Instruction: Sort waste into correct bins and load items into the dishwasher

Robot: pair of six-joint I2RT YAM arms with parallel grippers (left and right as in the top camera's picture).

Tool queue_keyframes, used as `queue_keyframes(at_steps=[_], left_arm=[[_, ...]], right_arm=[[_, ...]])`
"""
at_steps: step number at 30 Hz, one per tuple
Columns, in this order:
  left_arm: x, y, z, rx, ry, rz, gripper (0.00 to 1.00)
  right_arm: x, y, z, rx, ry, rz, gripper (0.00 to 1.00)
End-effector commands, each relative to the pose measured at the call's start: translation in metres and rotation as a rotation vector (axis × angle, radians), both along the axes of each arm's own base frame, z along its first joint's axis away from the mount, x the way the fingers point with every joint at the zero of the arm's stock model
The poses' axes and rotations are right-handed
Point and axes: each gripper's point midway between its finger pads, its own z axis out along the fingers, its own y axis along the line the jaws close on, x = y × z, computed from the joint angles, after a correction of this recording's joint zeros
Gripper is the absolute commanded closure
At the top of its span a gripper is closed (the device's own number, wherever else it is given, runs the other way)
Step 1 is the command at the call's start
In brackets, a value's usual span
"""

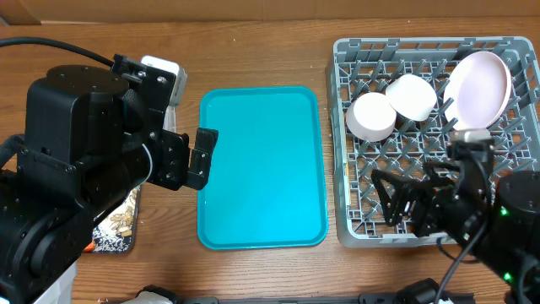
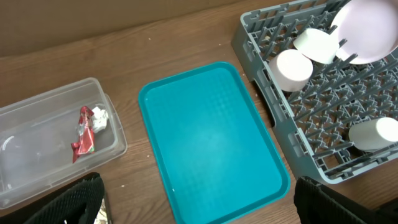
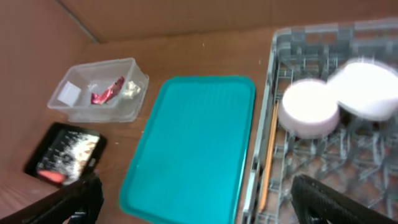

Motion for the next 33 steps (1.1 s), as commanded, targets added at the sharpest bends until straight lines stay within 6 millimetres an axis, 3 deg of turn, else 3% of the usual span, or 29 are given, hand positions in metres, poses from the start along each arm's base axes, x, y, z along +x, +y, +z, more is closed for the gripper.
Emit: queue_keyframes(at_steps=[1, 8, 18, 23, 33], left_arm=[[0.0, -0.004, -0.001, -0.012, 0.011, -0.006, 0.0], [0.0, -0.004, -0.001, -0.012, 0.011, -0.006, 0.0], [0.0, -0.004, -0.001, -0.012, 0.011, -0.006, 0.0], [0.0, -0.004, -0.001, -0.012, 0.011, -0.006, 0.0], [0.0, -0.004, -0.001, -0.012, 0.011, -0.006, 0.0]], right_arm=[[0.012, 0.009, -0.002, -0.133, -0.133, 0.124, 0.0], [0.04, 0.018, -0.002, -0.134, -0.412, 0.132, 0.0], [0.001, -0.016, -0.055, -0.127, -0.497, 0.037, 0.0], [0.003, -0.027, -0.099, -0.139, -0.464, -0.009, 0.0], [0.026, -0.036, -0.18, -0.146, -0.467, -0.064, 0.0]])
